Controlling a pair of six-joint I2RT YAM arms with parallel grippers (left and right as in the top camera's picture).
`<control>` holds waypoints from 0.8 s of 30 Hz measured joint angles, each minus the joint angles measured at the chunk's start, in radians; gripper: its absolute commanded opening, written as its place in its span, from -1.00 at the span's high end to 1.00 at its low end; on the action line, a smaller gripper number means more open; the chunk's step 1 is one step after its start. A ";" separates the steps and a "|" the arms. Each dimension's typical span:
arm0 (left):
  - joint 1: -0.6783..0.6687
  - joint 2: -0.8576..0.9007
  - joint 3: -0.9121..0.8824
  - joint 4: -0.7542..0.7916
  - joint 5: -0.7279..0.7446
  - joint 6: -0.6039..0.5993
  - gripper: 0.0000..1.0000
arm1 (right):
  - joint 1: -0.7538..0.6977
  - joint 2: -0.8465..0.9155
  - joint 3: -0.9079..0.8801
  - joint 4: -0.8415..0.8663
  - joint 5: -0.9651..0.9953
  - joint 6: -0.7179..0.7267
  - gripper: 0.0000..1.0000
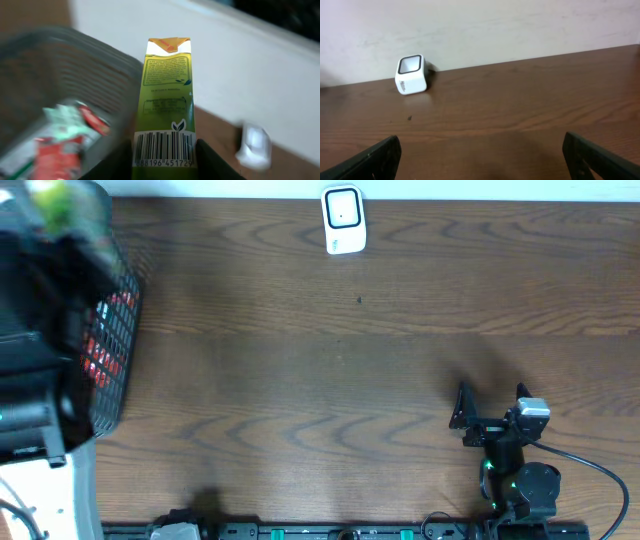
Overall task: Scan the item barcode
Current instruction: 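Lift the carton out and carry it toward the table center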
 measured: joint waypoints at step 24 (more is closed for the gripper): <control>-0.784 0.725 -0.042 0.311 0.000 -0.051 0.24 | 0.000 0.000 0.000 0.000 0.000 0.000 -0.98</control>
